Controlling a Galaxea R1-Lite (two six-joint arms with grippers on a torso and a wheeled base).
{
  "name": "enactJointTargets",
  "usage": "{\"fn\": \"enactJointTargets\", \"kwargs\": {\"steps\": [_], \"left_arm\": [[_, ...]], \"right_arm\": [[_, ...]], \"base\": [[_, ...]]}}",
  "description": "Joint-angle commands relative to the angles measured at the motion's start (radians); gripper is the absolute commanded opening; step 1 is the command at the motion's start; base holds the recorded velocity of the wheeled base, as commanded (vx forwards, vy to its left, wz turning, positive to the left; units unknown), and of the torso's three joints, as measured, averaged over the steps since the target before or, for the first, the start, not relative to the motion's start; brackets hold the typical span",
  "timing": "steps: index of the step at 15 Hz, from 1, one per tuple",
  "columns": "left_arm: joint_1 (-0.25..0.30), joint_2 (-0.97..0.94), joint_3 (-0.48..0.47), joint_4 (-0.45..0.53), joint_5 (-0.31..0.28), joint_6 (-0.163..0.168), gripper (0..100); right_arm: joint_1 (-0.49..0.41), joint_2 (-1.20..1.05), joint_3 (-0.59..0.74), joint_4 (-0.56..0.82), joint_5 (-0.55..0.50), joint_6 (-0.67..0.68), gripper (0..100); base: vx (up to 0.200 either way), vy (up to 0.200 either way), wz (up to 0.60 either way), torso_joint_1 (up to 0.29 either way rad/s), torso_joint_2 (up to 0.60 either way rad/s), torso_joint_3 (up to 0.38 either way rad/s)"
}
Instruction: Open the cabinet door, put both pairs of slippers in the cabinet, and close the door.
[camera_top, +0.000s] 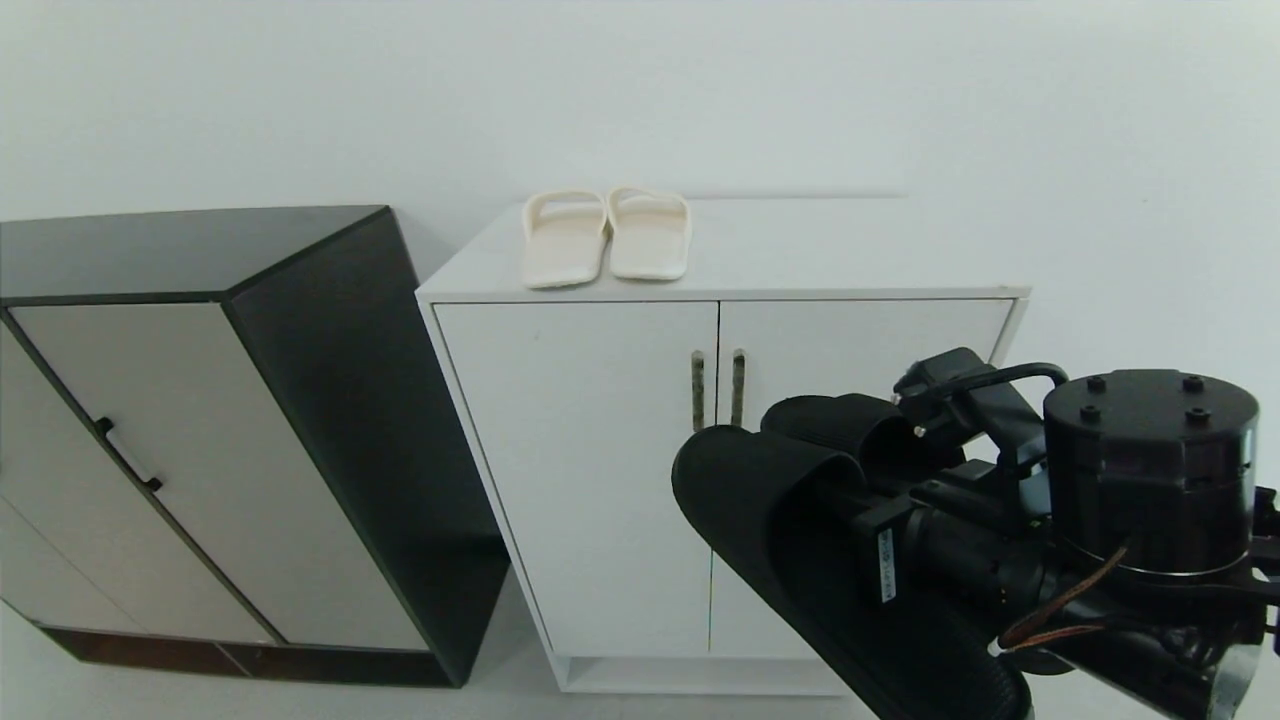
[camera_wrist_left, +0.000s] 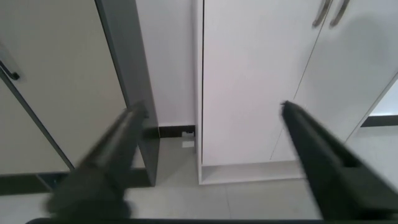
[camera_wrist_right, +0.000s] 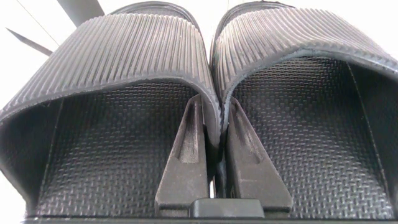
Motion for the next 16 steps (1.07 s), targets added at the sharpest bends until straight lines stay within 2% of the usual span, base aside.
{"fn": "enactJointTargets", "kwargs": {"steps": [1,8,13,14,15,16], "left_arm": [[0.000,0.001,0.000,0.000,0.000,0.001,100],[0.000,0.001,0.000,0.000,-0.001,0.004,100],[0.000,0.000,0.000,-0.002,0.002,0.004,100],[0.000,0.000,-0.002,-0.009,0.009,0.027,100],[-0.001,0.009,-0.026,-0.011,0.006,0.059,100],[-0.003,0.069,-0.152,-0.008,0.006,0.016,100]], "right_arm": [[0.000,0.001,0.001,-0.001,0.000,0.000,0],[0.003,0.001,0.003,-0.001,-0.001,0.000,0],[0.003,0.000,0.009,-0.006,0.000,0.000,0],[0.005,0.000,0.009,-0.006,-0.001,-0.002,0],[0.008,-0.003,0.007,-0.007,-0.001,-0.002,0],[0.008,-0.006,0.009,-0.012,0.000,-0.010,0]], "base": [[0.000,0.000,0.00,-0.168,0.50,0.330],[0.000,0.000,0.00,-0.132,0.47,0.338],[0.000,0.000,0.00,-0.057,0.44,0.377],[0.000,0.000,0.00,-0.022,0.38,0.359],[0.000,0.000,0.00,-0.012,0.21,0.207],[0.000,0.000,0.00,0.002,0.11,0.119]]}}
